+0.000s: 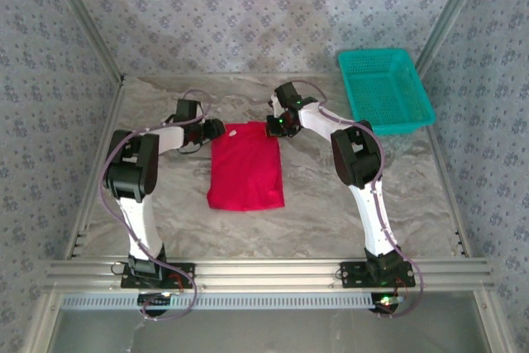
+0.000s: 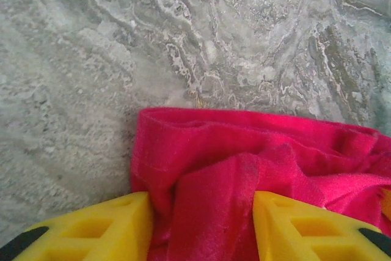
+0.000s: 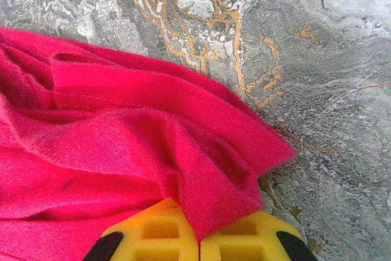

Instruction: Fold the inside-out t-shirt

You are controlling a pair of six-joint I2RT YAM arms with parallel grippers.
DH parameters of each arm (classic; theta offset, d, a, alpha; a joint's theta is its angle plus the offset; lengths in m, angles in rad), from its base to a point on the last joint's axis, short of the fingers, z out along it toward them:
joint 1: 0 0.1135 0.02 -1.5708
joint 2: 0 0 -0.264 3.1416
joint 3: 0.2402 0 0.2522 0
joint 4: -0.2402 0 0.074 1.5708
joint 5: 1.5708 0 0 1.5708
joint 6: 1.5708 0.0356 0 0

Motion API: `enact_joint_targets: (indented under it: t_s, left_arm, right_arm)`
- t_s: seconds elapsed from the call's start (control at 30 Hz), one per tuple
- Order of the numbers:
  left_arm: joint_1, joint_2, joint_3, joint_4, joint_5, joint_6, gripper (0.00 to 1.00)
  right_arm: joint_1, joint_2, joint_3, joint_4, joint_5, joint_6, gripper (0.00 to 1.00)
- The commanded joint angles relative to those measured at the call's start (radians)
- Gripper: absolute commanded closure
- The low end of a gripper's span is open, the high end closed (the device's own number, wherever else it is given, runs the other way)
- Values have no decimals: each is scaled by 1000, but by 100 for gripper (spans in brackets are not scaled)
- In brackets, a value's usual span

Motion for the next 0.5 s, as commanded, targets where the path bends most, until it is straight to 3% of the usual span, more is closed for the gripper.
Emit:
enact_joint_targets:
  t_s: [0.0,0.17,0.2,0.27,0.37,0.47]
  left_arm:
    - [-8,42,23,-104,-71,18,55]
    - [-8,44,34,-147,-111,26,56]
    - [-8,42,36,-149,-115,28,59]
    - [-8,43,38,-143,-101,22,79]
    - [-9,35,20,-85,-43,-16,100]
    - [-8,3,-8,-33,-8,-59,100]
  right_arm:
    - [-9,-15,-13,-44,-37,-7,99]
    - [-20,-21,-18,-41,-46,-11,99]
    - [-19,-21,-19,-41,-47,-12,99]
    - [-20,-21,-21,-40,-45,-14,99]
    - [-22,-22,-23,-38,-52,-11,100]
    - [-22,-31,-21,-38,-59,-7,100]
